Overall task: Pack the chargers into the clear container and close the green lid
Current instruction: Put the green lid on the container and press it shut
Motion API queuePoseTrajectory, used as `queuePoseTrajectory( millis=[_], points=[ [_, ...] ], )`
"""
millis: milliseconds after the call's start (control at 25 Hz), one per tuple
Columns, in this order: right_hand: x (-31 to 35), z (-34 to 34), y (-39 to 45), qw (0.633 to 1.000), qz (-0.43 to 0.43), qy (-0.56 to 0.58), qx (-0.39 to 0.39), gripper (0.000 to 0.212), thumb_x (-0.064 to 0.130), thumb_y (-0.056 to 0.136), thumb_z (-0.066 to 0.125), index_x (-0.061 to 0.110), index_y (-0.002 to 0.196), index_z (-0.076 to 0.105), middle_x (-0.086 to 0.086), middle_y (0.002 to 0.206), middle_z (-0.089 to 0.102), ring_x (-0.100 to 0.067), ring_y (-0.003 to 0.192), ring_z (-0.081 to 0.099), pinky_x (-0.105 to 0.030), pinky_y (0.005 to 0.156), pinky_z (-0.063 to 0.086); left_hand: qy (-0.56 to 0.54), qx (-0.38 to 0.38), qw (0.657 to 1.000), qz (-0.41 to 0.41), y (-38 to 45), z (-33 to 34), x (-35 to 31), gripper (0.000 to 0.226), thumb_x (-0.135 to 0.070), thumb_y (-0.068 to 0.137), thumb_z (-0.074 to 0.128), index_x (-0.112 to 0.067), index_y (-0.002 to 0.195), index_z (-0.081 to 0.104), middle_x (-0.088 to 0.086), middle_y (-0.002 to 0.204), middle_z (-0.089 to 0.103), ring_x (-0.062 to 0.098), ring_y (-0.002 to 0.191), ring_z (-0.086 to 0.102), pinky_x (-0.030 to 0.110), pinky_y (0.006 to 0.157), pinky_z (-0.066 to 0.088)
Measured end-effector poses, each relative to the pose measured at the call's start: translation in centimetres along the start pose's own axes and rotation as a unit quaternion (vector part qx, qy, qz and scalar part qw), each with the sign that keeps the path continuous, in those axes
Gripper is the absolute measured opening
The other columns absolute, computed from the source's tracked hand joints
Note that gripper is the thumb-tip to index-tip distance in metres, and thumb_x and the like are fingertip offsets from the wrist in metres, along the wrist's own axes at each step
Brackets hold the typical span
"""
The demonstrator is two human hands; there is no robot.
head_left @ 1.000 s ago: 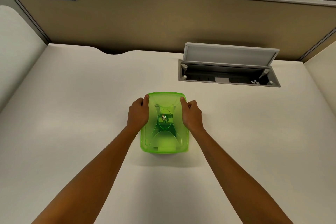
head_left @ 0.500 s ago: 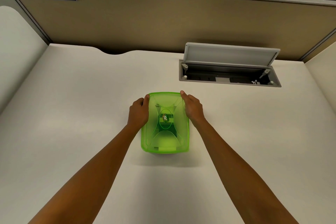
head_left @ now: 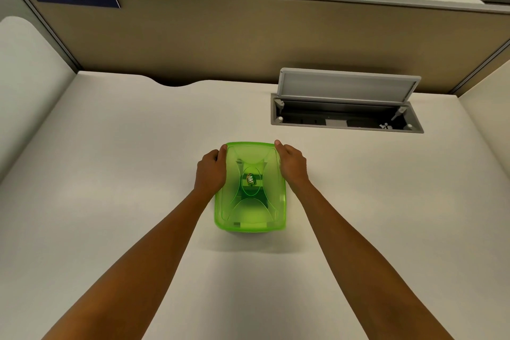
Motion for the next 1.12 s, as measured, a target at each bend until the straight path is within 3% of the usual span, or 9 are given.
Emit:
queuePoseTrajectory(
  millis=[160,280,480,640,760,880,1000,1120],
  points=[
    [0.5,-0.2,-0.5,0.999,-0.023,-0.034,-0.017,0.056,0.047,0.097,0.048,0.015,0.056,0.030,0.001,0.053,0.034,-0.015,0.055,0.033,-0.033,0.057,0.027,-0.006,-0.009,1.000,-0.003,-0.1,0.0,0.0,0.052,-0.050,0.101,0.036,-0.010,0.068,0.041,0.006,0.061,0.041,0.018,0.058,0.037,0.033,0.057,0.028],
    [-0.1,-0.9,-1.2,0.998,-0.013,-0.055,-0.014,0.055,0.054,0.095,0.047,0.017,0.056,0.035,0.003,0.055,0.040,-0.013,0.056,0.038,-0.030,0.055,0.031,-0.016,-0.016,1.000,-0.016,-0.3,-0.2,0.1,0.051,-0.051,0.100,0.038,-0.009,0.070,0.044,0.008,0.063,0.042,0.019,0.061,0.038,0.033,0.057,0.028],
    [-4.0,-2.7,-4.2,0.998,0.040,0.032,-0.039,0.052,0.054,0.098,0.039,0.010,0.082,0.061,0.001,0.076,0.062,-0.019,0.075,0.058,-0.035,0.077,0.047,-0.073,-0.092,0.989,-0.095,-2.4,-0.4,0.8,0.054,-0.053,0.098,0.041,-0.013,0.064,0.036,0.002,0.061,0.042,0.023,0.064,0.041,0.034,0.059,0.033],
    [-6.2,-4.5,-6.3,0.987,0.084,0.099,-0.097,0.049,0.052,0.099,0.036,0.010,0.094,0.060,0.001,0.086,0.061,-0.020,0.084,0.057,-0.031,0.077,0.040,-0.211,-0.106,0.954,-0.182,-5.6,0.5,2.2,0.052,-0.054,0.098,0.041,-0.009,0.072,0.050,0.008,0.074,0.055,0.027,0.069,0.057,0.042,0.061,0.058],
    [-6.5,-4.9,-7.1,0.984,0.099,0.105,-0.108,0.046,0.053,0.098,0.036,0.010,0.099,0.055,-0.002,0.088,0.060,-0.025,0.090,0.059,-0.034,0.079,0.044,-0.298,-0.077,0.931,-0.194,-8.9,1.9,2.4,0.049,-0.048,0.101,0.038,-0.005,0.085,0.058,0.014,0.075,0.062,0.028,0.061,0.067,0.042,0.059,0.062],
    [-6.6,-4.9,-7.7,0.981,0.118,0.097,-0.117,0.047,0.053,0.098,0.036,0.010,0.102,0.053,-0.002,0.088,0.059,-0.026,0.090,0.055,-0.034,0.079,0.042,-0.241,-0.100,0.953,-0.154,-12.3,2.6,3.3,0.053,-0.047,0.098,0.037,-0.008,0.064,0.049,0.008,0.050,0.050,0.021,0.039,0.052,0.034,0.050,0.052],
    [-6.9,-5.3,-8.0,0.979,0.137,0.054,-0.139,0.055,0.056,0.098,0.031,0.007,0.103,0.055,-0.007,0.094,0.059,-0.030,0.094,0.056,-0.036,0.079,0.040,-0.128,-0.145,0.972,-0.132,-13.6,1.9,3.9,0.056,-0.060,0.089,0.033,-0.016,0.056,0.035,0.000,0.051,0.041,0.021,0.049,0.039,0.031,0.054,0.034],
    [-6.8,-5.3,-8.6,0.977,0.146,-0.027,-0.152,0.067,0.058,0.098,0.021,0.006,0.096,0.062,-0.012,0.097,0.064,-0.032,0.093,0.057,-0.036,0.076,0.038,-0.055,-0.131,0.981,-0.129,-11.4,0.8,3.2,0.060,-0.068,0.091,0.027,-0.016,0.065,0.043,0.000,0.065,0.053,0.019,0.059,0.048,0.031,0.055,0.034]
  ],
)
Point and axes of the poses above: each hand's wrist, its own y-axis towards the middle knuckle, its own z-axis out of the palm, x = y × z, the point moved 5 cm from there along y, towards the middle knuckle
